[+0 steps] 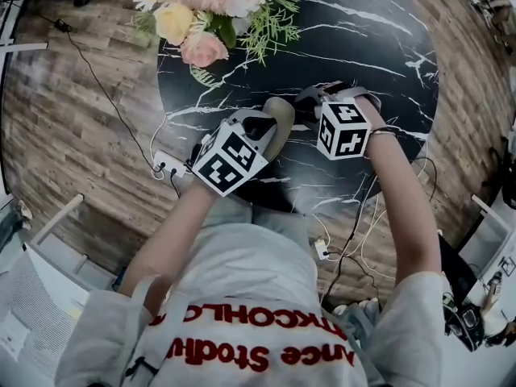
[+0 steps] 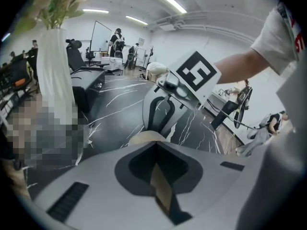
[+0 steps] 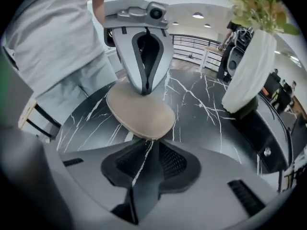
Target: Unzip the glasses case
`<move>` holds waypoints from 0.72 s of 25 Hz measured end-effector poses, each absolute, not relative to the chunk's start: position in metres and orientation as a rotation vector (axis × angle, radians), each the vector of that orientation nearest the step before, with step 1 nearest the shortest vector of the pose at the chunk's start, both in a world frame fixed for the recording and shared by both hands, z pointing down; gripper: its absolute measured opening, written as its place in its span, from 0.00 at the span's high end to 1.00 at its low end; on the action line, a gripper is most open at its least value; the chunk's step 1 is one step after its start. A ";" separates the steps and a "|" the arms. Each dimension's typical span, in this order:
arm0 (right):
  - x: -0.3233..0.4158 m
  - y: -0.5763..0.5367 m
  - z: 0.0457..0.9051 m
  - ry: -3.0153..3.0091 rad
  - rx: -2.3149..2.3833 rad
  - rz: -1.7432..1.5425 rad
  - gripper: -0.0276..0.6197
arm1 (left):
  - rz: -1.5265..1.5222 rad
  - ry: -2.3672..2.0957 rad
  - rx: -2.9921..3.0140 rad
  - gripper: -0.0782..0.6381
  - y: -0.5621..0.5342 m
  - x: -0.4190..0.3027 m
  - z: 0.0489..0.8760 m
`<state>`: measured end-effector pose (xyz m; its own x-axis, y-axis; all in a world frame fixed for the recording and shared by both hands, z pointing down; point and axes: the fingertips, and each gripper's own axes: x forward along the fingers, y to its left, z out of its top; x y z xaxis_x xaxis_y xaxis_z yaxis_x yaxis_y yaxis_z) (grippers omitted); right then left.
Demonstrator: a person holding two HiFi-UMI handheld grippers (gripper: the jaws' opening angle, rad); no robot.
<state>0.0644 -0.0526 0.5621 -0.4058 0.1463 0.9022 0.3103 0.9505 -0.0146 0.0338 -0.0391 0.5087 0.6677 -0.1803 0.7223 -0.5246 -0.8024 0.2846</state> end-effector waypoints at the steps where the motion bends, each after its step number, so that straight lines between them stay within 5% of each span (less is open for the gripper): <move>1: 0.062 -0.052 0.562 -1.985 -0.357 -0.201 0.81 | 0.999 -0.544 2.416 0.89 -0.036 0.032 0.509; 18: 0.060 -0.053 0.563 -1.862 -0.477 -0.340 0.90 | 0.916 -0.543 2.384 0.89 -0.037 0.030 0.514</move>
